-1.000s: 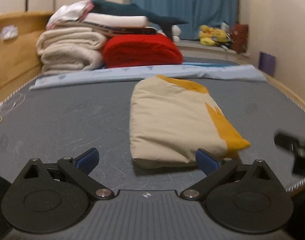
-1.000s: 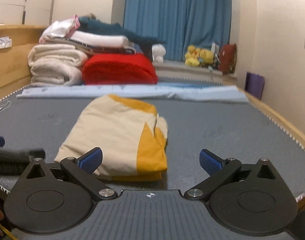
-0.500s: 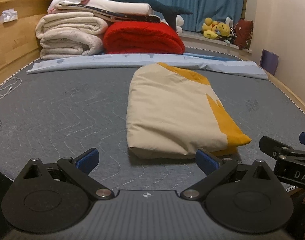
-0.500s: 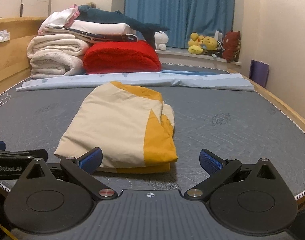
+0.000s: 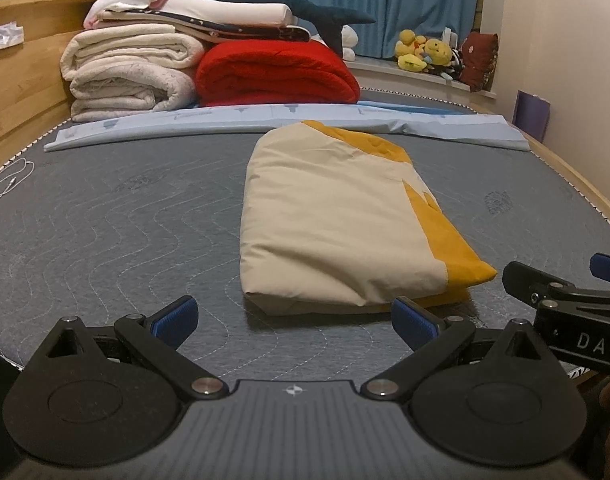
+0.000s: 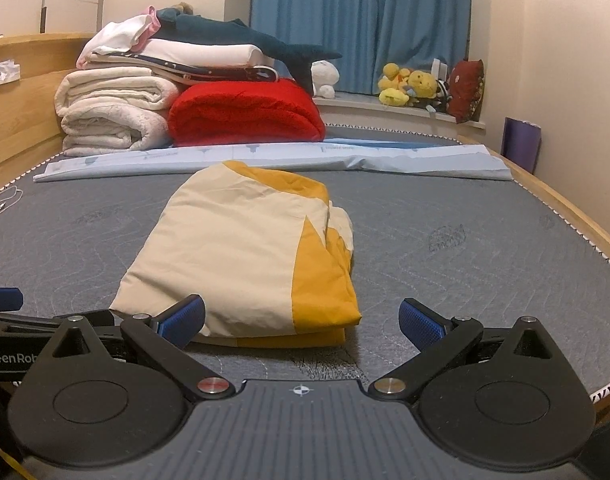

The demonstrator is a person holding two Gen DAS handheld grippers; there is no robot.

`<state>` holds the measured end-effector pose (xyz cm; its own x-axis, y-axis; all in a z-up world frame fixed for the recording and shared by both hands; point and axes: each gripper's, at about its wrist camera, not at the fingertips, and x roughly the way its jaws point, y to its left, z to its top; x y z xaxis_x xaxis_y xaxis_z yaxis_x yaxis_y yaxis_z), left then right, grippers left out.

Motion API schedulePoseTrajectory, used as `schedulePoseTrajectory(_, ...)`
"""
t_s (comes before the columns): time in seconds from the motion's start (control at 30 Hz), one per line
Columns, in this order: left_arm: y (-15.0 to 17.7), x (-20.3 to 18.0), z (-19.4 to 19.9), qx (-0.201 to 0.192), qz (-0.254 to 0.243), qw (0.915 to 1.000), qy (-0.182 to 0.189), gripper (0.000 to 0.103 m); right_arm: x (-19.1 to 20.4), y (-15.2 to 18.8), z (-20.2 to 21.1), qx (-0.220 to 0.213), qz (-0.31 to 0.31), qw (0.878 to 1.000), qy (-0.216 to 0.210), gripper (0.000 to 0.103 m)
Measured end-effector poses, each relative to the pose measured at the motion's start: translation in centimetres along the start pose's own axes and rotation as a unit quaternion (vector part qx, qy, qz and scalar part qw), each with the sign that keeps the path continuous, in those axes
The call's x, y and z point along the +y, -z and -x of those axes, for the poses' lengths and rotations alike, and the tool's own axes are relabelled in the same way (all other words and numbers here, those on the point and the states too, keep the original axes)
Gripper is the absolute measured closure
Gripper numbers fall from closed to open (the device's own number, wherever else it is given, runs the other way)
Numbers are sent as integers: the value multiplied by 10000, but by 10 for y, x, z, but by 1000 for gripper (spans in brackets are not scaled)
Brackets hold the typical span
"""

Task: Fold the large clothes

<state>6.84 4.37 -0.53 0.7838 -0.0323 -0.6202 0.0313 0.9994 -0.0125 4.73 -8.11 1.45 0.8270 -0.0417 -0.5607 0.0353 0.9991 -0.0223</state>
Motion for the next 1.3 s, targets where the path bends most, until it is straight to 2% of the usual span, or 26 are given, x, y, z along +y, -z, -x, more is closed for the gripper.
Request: schedulePoseTrajectory(1.3,4,3,-10,71,-49,10000,48,0,4,5,-4,51,9,10000,60,1)
